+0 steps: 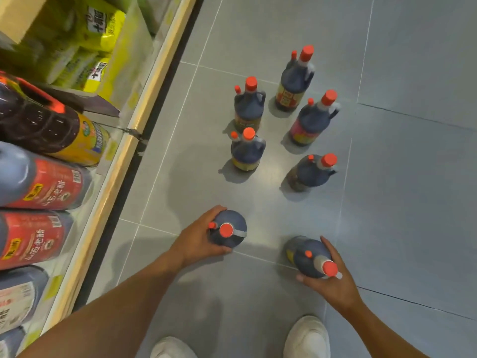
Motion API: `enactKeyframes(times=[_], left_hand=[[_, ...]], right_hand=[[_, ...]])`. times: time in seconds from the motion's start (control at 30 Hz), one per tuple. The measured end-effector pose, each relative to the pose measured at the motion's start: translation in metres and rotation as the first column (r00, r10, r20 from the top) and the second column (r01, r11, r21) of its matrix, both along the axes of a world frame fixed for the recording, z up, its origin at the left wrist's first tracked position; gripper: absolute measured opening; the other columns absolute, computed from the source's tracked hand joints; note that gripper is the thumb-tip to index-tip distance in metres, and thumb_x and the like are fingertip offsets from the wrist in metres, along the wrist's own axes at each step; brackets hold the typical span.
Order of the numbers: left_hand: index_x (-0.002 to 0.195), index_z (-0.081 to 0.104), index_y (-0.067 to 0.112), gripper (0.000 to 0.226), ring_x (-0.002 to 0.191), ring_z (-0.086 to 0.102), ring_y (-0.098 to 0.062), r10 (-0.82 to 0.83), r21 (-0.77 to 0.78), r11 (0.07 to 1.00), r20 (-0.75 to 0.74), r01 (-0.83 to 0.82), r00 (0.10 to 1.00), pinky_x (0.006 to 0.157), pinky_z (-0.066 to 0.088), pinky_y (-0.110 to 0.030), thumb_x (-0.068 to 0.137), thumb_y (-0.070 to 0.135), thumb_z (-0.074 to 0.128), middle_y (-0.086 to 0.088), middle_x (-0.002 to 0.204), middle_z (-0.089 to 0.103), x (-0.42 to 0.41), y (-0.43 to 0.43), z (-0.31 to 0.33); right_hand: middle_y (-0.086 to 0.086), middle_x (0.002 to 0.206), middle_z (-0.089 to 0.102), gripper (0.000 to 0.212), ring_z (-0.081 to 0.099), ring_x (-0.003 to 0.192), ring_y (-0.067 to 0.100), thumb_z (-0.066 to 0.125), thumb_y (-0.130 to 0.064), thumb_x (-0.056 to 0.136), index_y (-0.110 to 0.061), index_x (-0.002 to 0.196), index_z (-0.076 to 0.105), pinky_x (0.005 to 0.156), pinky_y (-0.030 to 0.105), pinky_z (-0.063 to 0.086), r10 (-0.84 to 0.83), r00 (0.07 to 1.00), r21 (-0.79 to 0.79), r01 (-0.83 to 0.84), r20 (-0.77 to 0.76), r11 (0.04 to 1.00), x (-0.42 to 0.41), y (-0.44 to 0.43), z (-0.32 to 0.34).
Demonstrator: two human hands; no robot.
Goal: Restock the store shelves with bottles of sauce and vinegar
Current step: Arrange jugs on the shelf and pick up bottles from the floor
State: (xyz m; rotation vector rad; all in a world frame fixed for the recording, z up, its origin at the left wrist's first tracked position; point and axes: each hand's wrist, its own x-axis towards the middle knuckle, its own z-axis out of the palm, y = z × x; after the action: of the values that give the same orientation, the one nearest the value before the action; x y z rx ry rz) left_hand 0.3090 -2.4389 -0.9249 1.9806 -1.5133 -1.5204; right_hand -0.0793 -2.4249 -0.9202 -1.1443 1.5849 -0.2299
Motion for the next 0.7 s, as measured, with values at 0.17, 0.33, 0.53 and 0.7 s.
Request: enactKeyframes(times=[0.17, 0.33, 0.53, 0.7], left_hand=[[0.148, 0.023, 0.065, 0.116, 0.123, 0.044, 0.025, 0.021, -0.07, 0.997, -0.076, -0.027, 0.997, 0.099, 0.038, -0.001, 0.053, 0.074, 0.09, 0.049, 0.143, 0.038, -0.018, -0.006, -0.009], [0.135, 0.041, 0.059, 0.095, 0.117, 0.057, 0.013, 0.135, -0.106, 0.984, -0.099, -0.145, 0.986, 0.089, 0.048, -0.005, 0.057, 0.057, 0.094, 0.04, 0.129, 0.056, -0.041, -0.01, 0.001], [0.119, 0.042, 0.074, 0.082, 0.106, 0.056, 0.021, 0.227, -0.152, 0.958, -0.107, -0.242, 0.968, 0.073, 0.047, 0.0, 0.055, 0.06, 0.092, 0.049, 0.115, 0.056, -0.048, -0.03, 0.038], [0.112, 0.037, 0.08, 0.084, 0.102, 0.052, 0.028, 0.236, -0.164, 0.954, -0.097, -0.249, 0.967, 0.07, 0.043, 0.004, 0.05, 0.068, 0.092, 0.056, 0.111, 0.051, -0.043, -0.041, 0.104]], right_hand=[[-0.038, 0.129, 0.054, 0.109, 0.059, 0.114, -0.004, 0.086, -0.08, 0.041, -0.066, 0.136, 0.035, 0.089, 0.016, 0.05, -0.103, 0.994, -0.101, 0.099, -0.041, 0.99, 0.014, 0.008, -0.013], [-0.033, 0.103, 0.066, 0.081, 0.066, 0.093, -0.002, 0.082, -0.08, 0.043, -0.069, 0.115, 0.046, 0.07, 0.011, 0.049, -0.193, 0.976, -0.173, 0.174, -0.103, 0.97, 0.024, -0.003, -0.012], [-0.025, 0.097, 0.07, 0.063, 0.068, 0.091, 0.001, 0.093, -0.056, 0.058, -0.053, 0.109, 0.056, 0.061, 0.007, 0.05, -0.152, 0.983, -0.209, 0.129, -0.098, 0.969, 0.028, -0.033, 0.006], [-0.027, 0.099, 0.062, 0.069, 0.065, 0.089, 0.006, 0.092, -0.056, 0.058, -0.042, 0.113, 0.053, 0.069, 0.012, 0.047, -0.126, 0.988, -0.227, 0.103, -0.09, 0.968, 0.035, -0.056, 0.063]])
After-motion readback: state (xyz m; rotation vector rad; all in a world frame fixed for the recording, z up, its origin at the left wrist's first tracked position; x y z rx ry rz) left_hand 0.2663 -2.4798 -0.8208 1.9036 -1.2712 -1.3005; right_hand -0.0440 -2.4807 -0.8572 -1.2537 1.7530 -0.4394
